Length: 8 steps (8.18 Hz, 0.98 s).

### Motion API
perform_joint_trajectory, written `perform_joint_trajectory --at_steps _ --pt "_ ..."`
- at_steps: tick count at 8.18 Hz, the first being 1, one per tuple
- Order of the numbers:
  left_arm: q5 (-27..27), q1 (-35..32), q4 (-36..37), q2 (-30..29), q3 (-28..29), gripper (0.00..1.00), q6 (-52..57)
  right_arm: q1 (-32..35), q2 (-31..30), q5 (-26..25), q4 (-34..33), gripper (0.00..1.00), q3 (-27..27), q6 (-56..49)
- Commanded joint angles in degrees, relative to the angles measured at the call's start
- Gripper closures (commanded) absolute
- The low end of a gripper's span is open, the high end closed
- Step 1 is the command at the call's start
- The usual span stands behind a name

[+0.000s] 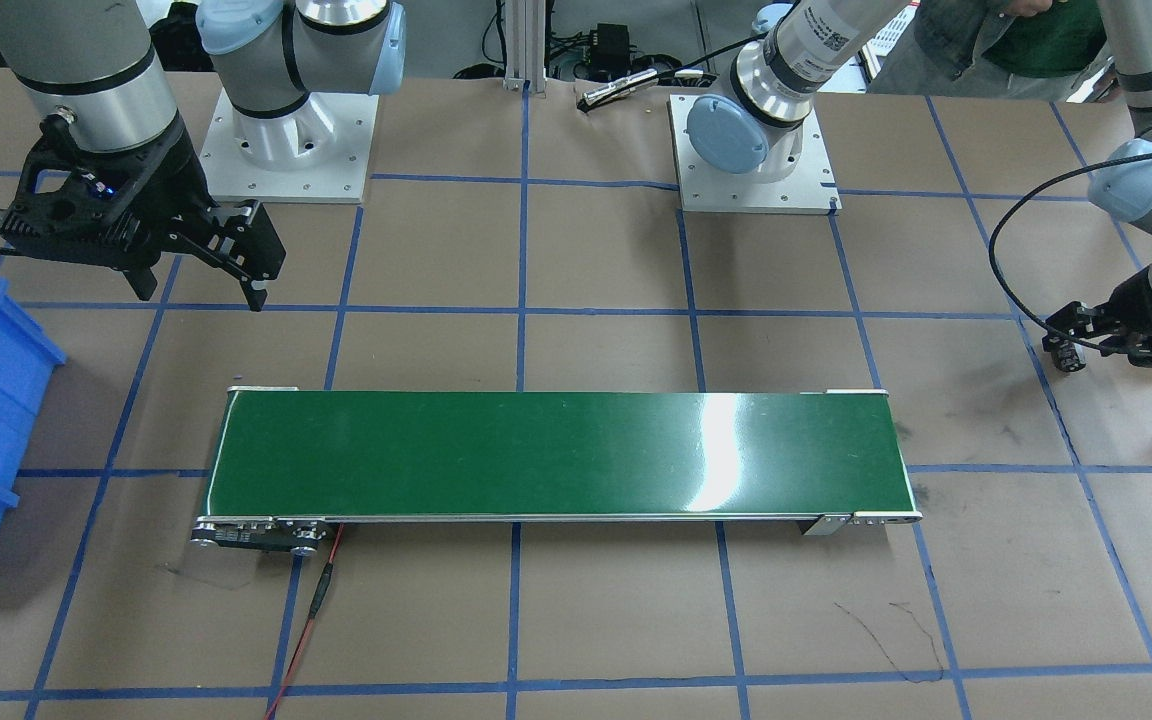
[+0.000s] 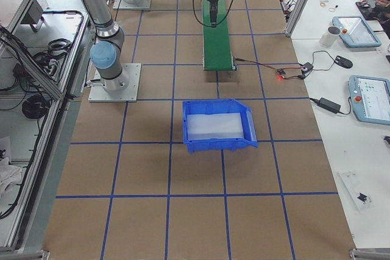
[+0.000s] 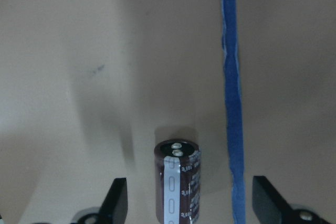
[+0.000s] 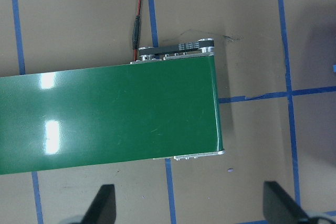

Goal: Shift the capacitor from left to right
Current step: 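Lower the left gripper and close it on the brown capacitor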

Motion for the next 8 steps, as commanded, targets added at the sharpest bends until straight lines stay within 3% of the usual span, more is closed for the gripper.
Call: perform_joint_trajectory --at_steps 1,3,4,8 --pt "0.5 0.6 0.8 -0.9 -0.5 0.15 0.3 0.0 0.0 0.0 0.0 0.00 0.0 0.0" --pt "0.7 0.6 0.8 -1.0 -0.6 0.22 0.4 0.0 0.0 0.0 0.0 0.00 0.0 0.0" --pt "0.8 0.6 0.8 -1.0 -0.6 0.33 0.5 0.0 0.0 0.0 0.0 0.00 0.0 0.0" --pt "1.7 0.6 0.8 -1.1 -0.5 0.35 0.4 0.0 0.0 0.0 0.0 0.00 0.0 -0.1"
